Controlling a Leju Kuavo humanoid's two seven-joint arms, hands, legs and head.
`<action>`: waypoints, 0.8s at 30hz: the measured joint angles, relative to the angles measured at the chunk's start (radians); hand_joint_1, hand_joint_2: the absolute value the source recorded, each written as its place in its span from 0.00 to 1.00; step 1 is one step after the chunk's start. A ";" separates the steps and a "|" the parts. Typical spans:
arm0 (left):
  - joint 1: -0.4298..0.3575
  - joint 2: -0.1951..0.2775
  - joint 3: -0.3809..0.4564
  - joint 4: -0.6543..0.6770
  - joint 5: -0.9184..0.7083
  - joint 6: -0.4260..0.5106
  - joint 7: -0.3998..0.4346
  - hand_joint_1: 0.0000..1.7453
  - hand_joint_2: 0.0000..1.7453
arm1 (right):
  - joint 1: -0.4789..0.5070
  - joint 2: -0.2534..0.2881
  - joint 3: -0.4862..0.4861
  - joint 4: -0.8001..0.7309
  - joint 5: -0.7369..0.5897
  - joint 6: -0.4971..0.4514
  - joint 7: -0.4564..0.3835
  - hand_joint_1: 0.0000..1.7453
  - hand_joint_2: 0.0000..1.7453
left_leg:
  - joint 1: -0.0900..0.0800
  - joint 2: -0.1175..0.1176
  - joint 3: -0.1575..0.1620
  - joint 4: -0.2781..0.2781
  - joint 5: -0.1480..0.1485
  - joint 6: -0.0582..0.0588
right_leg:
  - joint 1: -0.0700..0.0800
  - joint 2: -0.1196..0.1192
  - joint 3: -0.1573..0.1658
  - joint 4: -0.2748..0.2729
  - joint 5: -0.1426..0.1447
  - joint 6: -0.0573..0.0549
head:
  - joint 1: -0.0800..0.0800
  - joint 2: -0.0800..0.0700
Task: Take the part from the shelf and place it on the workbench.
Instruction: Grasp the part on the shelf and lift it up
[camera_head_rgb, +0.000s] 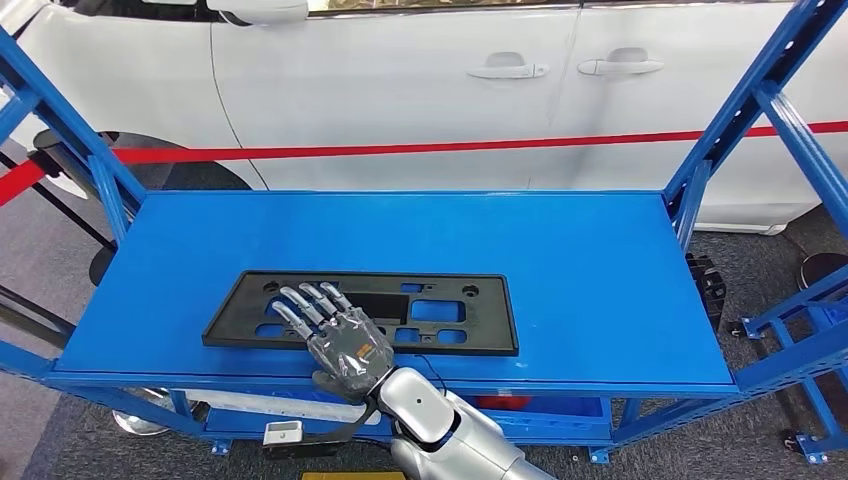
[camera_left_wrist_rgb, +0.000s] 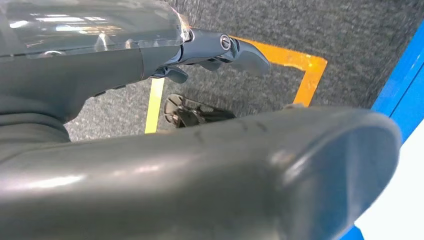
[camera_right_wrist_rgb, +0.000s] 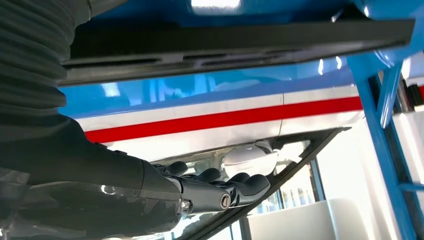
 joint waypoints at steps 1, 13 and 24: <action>-0.001 0.002 0.000 0.000 -0.001 0.000 0.000 0.00 0.00 | -0.002 0.004 0.001 0.010 0.003 0.000 0.002 0.00 1.00 | 0.001 0.000 0.025 -0.057 0.036 0.001 | 0.000 0.001 0.001 0.002 -0.001 0.001 | 0.000 0.000; -0.012 0.009 0.000 0.000 -0.007 -0.001 0.000 0.00 0.00 | -0.064 0.047 0.006 0.168 0.045 -0.021 0.072 0.00 1.00 | 0.002 0.000 0.108 -0.257 0.113 0.053 | 0.001 0.002 -0.114 0.252 -0.129 0.044 | 0.003 0.000; -0.015 0.016 0.000 0.000 -0.026 -0.002 -0.002 0.00 0.00 | -0.125 0.060 0.006 0.287 0.086 -0.029 0.195 0.00 1.00 | -0.001 -0.002 0.104 -0.240 0.096 0.016 | 0.004 0.003 -0.002 -0.008 0.007 0.009 | 0.001 0.000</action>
